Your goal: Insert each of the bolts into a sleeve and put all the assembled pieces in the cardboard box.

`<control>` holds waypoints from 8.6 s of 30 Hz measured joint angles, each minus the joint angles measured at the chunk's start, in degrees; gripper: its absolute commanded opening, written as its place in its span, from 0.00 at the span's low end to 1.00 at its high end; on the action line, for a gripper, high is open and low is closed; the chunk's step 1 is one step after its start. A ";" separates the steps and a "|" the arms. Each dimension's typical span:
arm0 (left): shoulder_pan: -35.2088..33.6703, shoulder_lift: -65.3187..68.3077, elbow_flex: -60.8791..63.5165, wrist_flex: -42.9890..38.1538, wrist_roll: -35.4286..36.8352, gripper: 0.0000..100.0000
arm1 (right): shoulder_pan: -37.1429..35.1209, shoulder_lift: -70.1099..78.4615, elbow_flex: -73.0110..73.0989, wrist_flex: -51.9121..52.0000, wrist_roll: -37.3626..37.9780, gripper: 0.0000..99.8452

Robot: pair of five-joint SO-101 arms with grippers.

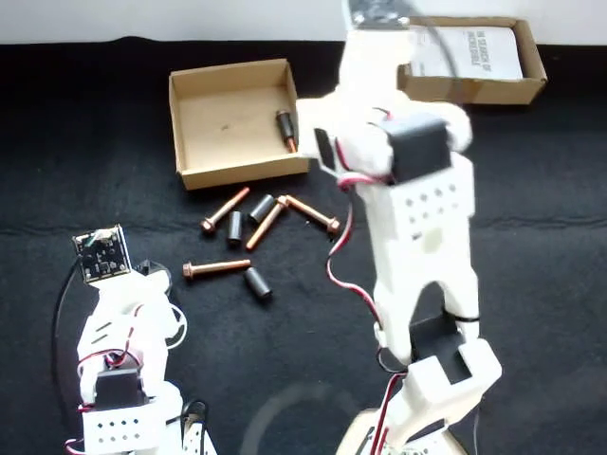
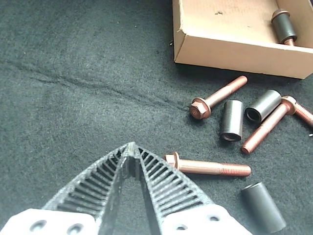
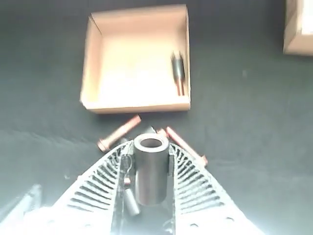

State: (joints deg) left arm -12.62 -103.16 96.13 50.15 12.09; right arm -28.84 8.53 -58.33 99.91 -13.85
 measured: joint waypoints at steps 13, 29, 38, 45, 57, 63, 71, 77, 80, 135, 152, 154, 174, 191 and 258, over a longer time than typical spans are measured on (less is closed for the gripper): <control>0.26 0.00 0.00 0.62 15.82 0.01 | 2.02 -18.46 12.57 0.53 0.09 0.01; 9.32 0.00 0.00 -5.71 30.33 0.01 | 2.20 -53.45 74.46 -10.20 0.09 0.01; 12.57 0.00 -2.46 -8.35 21.98 0.01 | 5.71 -68.04 97.67 -21.63 0.09 0.01; 13.10 0.00 -4.31 -8.35 17.93 0.01 | 5.80 -72.53 103.65 -23.21 4.22 0.01; 17.85 0.00 -11.87 0.09 17.14 0.01 | 11.78 -72.62 113.67 -30.59 9.32 0.01; 17.85 3.78 -19.16 1.58 15.12 0.01 | 14.86 -72.62 120.09 -36.40 9.32 0.01; 17.85 27.60 -40.09 1.58 14.95 0.01 | 15.47 -72.53 122.99 -39.21 9.32 0.01; 17.85 42.37 -51.43 4.66 17.67 0.01 | 18.20 -72.53 122.99 -39.21 9.32 0.01; 17.85 48.70 -56.35 7.47 23.21 0.01 | 20.04 -72.53 122.99 -39.21 9.32 0.01; 17.14 106.37 -76.04 24.35 44.66 0.19 | 22.68 -72.53 131.78 -56.62 6.07 0.01; 17.23 107.08 -78.68 33.58 44.57 0.19 | 22.68 -72.53 134.42 -58.02 6.07 0.01; 17.14 107.08 -77.71 32.53 44.57 0.19 | 22.68 -72.53 134.42 -58.02 6.07 0.01; 13.19 119.82 -79.12 27.96 44.57 0.19 | 22.68 -72.53 134.42 -58.02 6.07 0.01; 17.85 118.51 -86.33 32.88 44.57 0.19 | 22.68 -72.53 134.42 -58.02 6.07 0.01; 13.01 116.40 -79.65 26.55 44.57 0.29 | 22.59 -72.53 136.97 -55.21 7.21 0.01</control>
State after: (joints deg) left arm 0.40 13.23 16.48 76.70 56.66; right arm -6.24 -64.00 78.64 44.70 -6.64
